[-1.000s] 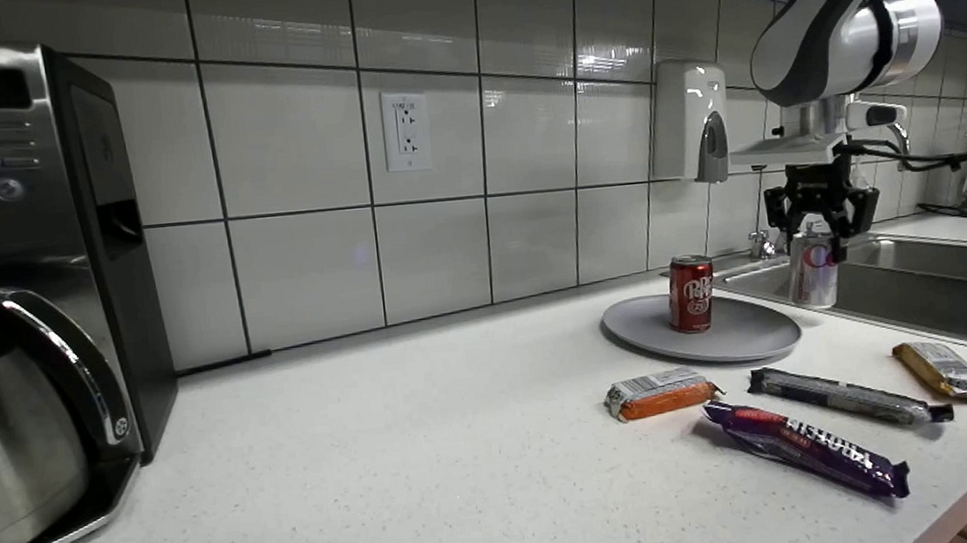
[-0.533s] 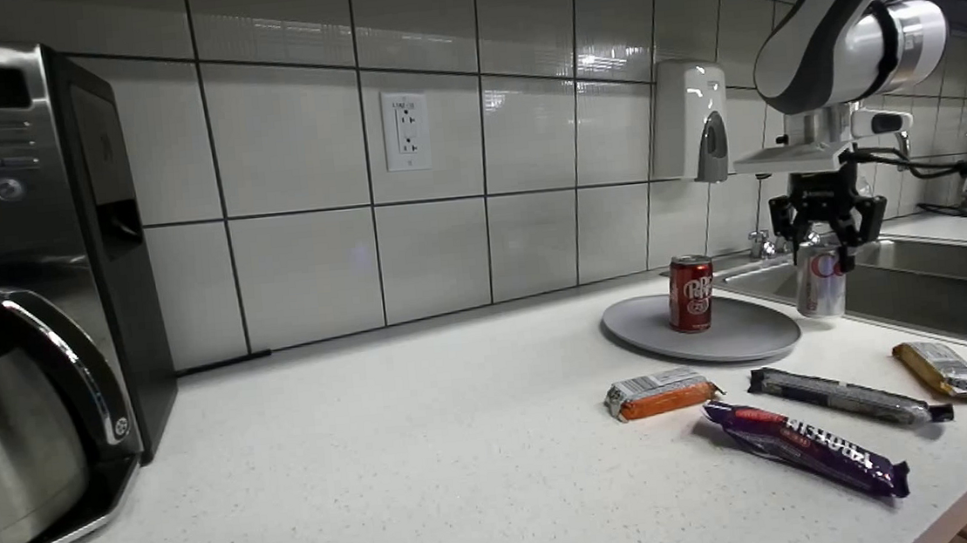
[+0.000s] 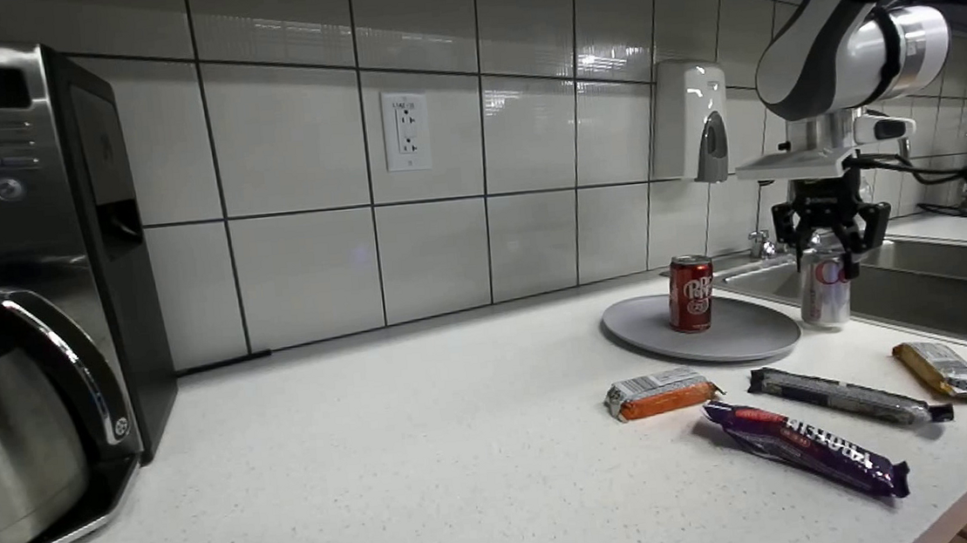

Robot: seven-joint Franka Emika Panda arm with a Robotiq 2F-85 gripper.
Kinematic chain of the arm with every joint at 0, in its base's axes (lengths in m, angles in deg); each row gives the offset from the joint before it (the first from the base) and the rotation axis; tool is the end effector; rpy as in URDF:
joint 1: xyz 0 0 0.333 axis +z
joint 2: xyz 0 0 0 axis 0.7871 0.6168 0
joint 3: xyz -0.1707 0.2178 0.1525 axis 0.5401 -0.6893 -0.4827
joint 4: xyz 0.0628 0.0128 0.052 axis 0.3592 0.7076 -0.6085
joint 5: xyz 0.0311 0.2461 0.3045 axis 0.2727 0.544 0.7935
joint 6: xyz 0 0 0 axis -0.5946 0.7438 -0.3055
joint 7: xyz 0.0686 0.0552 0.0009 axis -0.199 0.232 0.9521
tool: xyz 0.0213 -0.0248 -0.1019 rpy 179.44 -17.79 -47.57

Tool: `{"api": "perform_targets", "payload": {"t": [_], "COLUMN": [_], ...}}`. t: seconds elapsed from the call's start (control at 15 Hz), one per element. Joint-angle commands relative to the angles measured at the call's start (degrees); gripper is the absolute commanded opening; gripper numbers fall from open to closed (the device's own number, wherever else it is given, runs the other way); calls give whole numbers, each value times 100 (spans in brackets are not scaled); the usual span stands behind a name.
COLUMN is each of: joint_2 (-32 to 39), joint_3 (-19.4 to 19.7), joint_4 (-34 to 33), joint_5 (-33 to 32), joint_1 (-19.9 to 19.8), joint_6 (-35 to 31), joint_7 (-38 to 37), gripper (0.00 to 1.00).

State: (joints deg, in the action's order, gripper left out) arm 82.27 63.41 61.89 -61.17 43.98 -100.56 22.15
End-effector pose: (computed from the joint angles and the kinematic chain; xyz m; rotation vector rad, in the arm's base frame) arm 0.5426 -0.2726 0.2866 2.1410 -2.1252 0.0756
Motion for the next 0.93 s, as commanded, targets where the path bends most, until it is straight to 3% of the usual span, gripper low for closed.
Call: {"api": "perform_targets", "payload": {"t": [0.0, 0.33, 0.4, 0.6, 0.87], "joint_2": [-81, -88, -99, -224, -402], "joint_3": [-17, -14, -4, 0, -5], "joint_4": [95, 149, 141, 177, 184], "joint_5": [-28, -38, -52, -97, -140], "joint_1": [-45, -39, -29, -7, 9], "joint_6": [-89, -148, -102, -99, -56], "joint_7": [-93, -80, -109, -74, -64], "gripper": [39, 39, 89, 100, 100]}}
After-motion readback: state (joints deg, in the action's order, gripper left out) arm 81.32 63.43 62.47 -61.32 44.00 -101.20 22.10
